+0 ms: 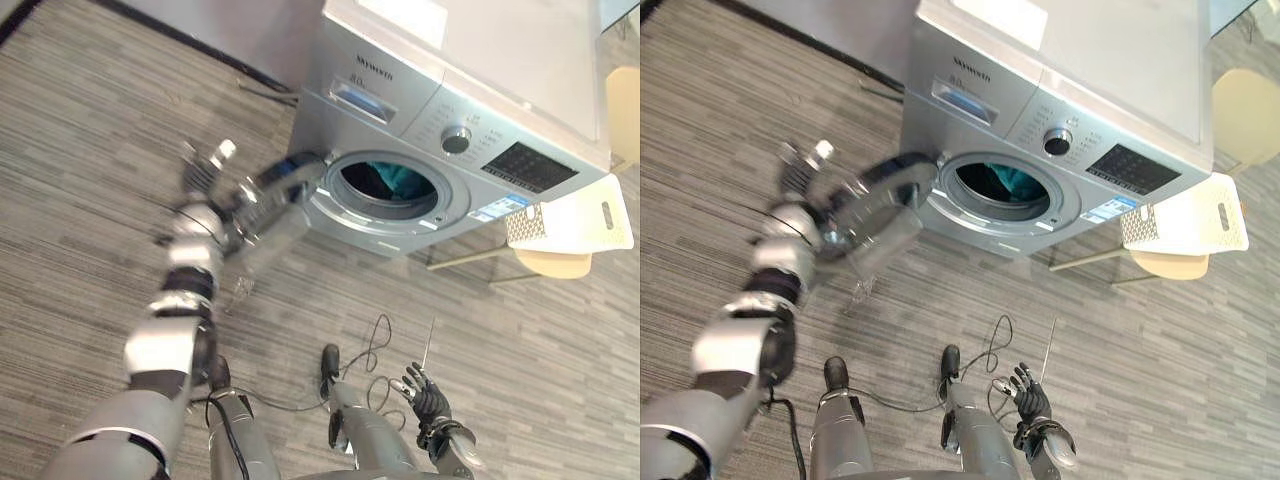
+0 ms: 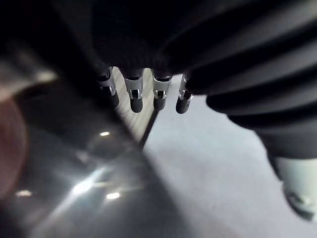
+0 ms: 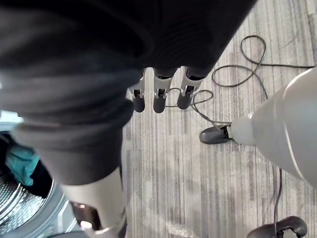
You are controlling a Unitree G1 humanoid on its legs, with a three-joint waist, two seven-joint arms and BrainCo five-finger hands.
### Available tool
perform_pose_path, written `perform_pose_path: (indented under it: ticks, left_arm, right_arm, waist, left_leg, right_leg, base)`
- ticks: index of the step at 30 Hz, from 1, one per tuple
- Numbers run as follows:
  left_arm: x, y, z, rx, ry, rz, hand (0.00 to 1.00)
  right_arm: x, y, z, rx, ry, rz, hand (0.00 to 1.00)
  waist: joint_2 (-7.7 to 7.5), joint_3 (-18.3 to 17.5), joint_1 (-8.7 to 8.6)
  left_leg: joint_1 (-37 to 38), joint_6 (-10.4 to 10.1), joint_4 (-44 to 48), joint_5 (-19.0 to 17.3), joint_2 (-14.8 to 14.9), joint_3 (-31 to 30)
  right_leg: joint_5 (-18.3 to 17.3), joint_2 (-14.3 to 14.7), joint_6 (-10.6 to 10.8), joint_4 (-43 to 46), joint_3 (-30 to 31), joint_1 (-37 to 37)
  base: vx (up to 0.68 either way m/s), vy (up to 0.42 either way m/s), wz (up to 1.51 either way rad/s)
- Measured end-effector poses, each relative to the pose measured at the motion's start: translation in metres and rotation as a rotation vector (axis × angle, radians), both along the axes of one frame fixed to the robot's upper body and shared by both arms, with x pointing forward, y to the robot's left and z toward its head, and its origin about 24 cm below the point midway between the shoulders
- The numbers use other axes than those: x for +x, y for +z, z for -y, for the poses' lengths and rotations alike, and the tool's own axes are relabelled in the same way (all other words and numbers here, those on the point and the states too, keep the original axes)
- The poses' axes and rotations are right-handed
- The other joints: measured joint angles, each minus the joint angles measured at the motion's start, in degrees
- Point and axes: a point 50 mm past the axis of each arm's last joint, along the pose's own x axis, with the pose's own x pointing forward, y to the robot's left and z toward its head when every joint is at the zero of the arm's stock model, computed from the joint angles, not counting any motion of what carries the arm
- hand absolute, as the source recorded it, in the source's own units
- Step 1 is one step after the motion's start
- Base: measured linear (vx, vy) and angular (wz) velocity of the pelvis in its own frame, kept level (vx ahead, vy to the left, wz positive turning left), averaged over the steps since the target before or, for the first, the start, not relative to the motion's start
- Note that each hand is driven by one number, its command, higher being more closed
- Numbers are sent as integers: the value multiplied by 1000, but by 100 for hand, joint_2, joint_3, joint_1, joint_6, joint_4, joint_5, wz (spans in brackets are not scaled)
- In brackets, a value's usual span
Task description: Pick up the laundry basket with both hands and put the clothes into the washing machine.
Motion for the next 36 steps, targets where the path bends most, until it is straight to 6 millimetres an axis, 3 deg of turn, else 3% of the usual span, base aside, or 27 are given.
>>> perform_pose_path:
  ticks: [1,2,3,5,6,8,11,12,15,16,17,20,22,23,25,26,28,29,31,33,36]
  left_arm:
    - [-11,-22,13,7,-36,-72,0]
    - [-32,-56,30,19,-91,-191,0]
    - [-76,-109,52,35,-184,-400,0]
    - [-114,-141,78,82,-318,-549,0]
    - [-132,-151,99,166,-471,-598,0]
    - [-145,-151,133,336,-723,-568,0]
    - [-148,-137,173,416,-950,-452,0]
    - [-146,-130,181,401,-975,-412,0]
    - [-132,-84,224,250,-1050,-182,0]
    - [-127,-67,233,189,-1061,-96,0]
    - [-126,-64,234,178,-1064,-73,0]
    - [-123,-71,221,144,-1016,-111,0]
    - [-123,-97,186,134,-916,-234,0]
    - [-122,-101,180,139,-900,-251,0]
    - [-131,-134,126,164,-749,-419,0]
    - [-135,-143,109,172,-695,-464,0]
    - [-159,-168,48,157,-466,-611,0]
    - [-167,-173,33,152,-410,-642,0]
    - [-200,-187,-20,129,-206,-748,0]
    - [-229,-193,-46,95,-81,-809,0]
    - [-277,-203,-66,-8,106,-893,0]
  right_arm:
    - [-1,-1,0,3,-8,-6,0]
    - [-4,-4,0,16,-35,-23,0]
    - [-11,-11,-3,38,-74,-63,0]
    - [-20,-20,-4,51,-107,-123,0]
    - [-29,-28,-4,55,-124,-187,0]
    - [-31,-33,3,38,-150,-234,0]
    - [-38,-36,19,-7,-156,-269,0]
    - [-41,-37,20,-9,-159,-282,0]
    - [-55,-42,30,-38,-190,-336,0]
    - [-58,-42,31,-38,-200,-343,0]
    - [-59,-43,32,-35,-212,-345,0]
    - [-63,-44,34,-35,-229,-357,0]
    - [-67,-45,36,-32,-251,-374,0]
    - [-68,-46,37,-32,-253,-376,0]
    - [-72,-48,40,-40,-261,-407,0]
    - [-74,-49,41,-43,-260,-414,0]
    - [-78,-50,43,-45,-264,-438,0]
    - [-78,-50,43,-45,-263,-439,0]
    - [-77,-50,43,-47,-254,-438,0]
    - [-75,-50,44,-53,-230,-435,0]
    - [-71,-49,49,-76,-178,-444,0]
  waist:
    - [53,-5,-19]
    - [-16,-91,-38]
    - [20,-218,-104]
    - [-31,-339,-201]
    - [28,-348,-266]
    - [204,-406,-386]
    - [537,-545,-575]
    - [589,-564,-624]
    - [740,-657,-874]
    - [802,-695,-947]
    - [800,-693,-953]
    - [806,-693,-951]
    - [855,-690,-944]
    - [859,-689,-943]
    - [915,-657,-935]
    - [926,-651,-933]
    - [935,-645,-909]
    - [932,-643,-886]
    - [903,-642,-701]
    - [882,-653,-547]
    - [912,-676,-428]
  left_leg:
    - [128,-3,-76,20,-58,45]
    - [346,5,-210,112,-179,181]
    - [616,1,-431,186,-388,383]
    - [818,26,-571,211,-640,510]
    - [938,20,-660,224,-803,589]
    - [1133,-22,-771,245,-970,723]
    - [1669,-141,-1297,408,-992,991]
    - [1792,-165,-1421,431,-994,1019]
    - [2153,-209,-1759,526,-1002,1155]
    - [2230,-210,-1803,527,-1005,1215]
    - [2306,-208,-1831,530,-1005,1258]
    - [2425,-188,-1831,542,-995,1239]
    - [2435,-186,-1831,543,-981,1026]
    - [2436,-186,-1830,543,-980,992]
    - [2432,-185,-1816,545,-972,764]
    - [2433,-185,-1810,545,-980,684]
    - [2464,-184,-1802,544,-997,467]
    - [2474,-183,-1802,544,-997,424]
    - [2492,-170,-1800,536,-1031,294]
    - [2498,-153,-1797,526,-1099,224]
    - [2471,-109,-1798,504,-1228,-86]
  right_leg:
    - [-69,-59,77,1,-44,109]
    - [-195,-127,167,3,-64,236]
    - [-495,-296,-93,4,-45,337]
    - [-880,-524,-22,14,-42,449]
    - [-1204,-667,-19,81,-8,489]
    - [-1605,-773,23,164,200,485]
    - [-1731,-677,83,262,426,555]
    - [-1751,-657,71,262,456,615]
    - [-1809,-566,80,223,523,781]
    - [-1801,-526,76,169,556,836]
    - [-1790,-516,73,129,573,896]
    - [-1768,-511,42,28,530,1085]
    - [-1797,-528,61,7,319,1192]
    - [-1800,-530,63,7,285,1199]
    - [-1829,-557,80,6,19,1351]
    - [-1852,-579,92,6,-78,1403]
    - [-1890,-615,86,6,-337,1603]
    - [-1891,-617,85,6,-394,1645]
    - [-1939,-658,76,6,-537,1744]
    - [-2035,-726,85,6,-569,1792]
    - [-2136,-864,167,11,-884,1946]
  base:
    - [69,80,30]
    - [102,95,3]
    - [64,57,-3]
    - [56,56,-4]
    - [33,41,-10]
    - [-4,-29,-32]
    - [7,-37,-49]
    - [18,-28,-52]
    - [47,-14,-21]
    - [64,-26,-18]
    - [52,-27,-17]
    - [66,-24,4]
    - [87,-38,35]
    - [87,-35,47]
    - [65,-25,49]
    - [50,-14,58]
    - [35,-3,56]
    - [14,-4,40]
    - [-5,-3,29]
    - [-19,2,17]
    - [-14,15,44]
